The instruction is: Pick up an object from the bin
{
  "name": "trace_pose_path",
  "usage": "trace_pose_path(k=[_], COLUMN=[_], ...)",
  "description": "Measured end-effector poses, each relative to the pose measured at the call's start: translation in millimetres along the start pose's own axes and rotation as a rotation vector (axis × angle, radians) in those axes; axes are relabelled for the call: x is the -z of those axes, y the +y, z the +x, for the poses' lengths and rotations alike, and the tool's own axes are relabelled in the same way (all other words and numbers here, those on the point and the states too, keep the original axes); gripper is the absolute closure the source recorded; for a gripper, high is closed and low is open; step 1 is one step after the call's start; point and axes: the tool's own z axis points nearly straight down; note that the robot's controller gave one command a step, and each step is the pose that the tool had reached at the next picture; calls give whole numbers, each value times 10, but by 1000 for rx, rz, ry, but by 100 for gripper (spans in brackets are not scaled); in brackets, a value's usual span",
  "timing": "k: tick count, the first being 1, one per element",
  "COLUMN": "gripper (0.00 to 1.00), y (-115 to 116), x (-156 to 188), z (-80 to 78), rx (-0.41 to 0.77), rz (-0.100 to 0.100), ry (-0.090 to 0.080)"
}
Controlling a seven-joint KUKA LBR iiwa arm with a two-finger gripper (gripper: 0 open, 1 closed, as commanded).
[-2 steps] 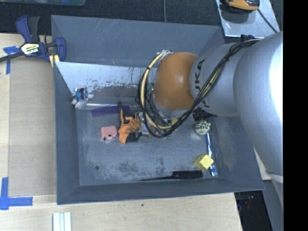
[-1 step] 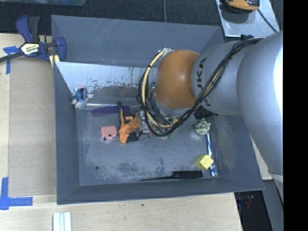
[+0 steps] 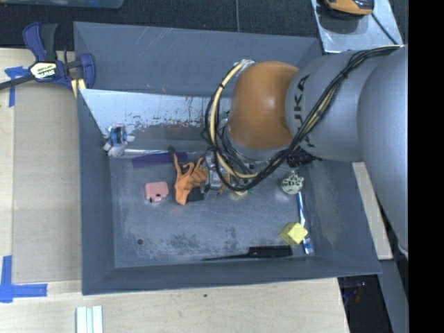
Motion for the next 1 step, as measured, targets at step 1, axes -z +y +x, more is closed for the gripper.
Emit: trace_pose_path(k=[1], gripper=[100], y=[2], x=[375], z=[-33], rx=[-1], rz=[-2], ry=[-8])
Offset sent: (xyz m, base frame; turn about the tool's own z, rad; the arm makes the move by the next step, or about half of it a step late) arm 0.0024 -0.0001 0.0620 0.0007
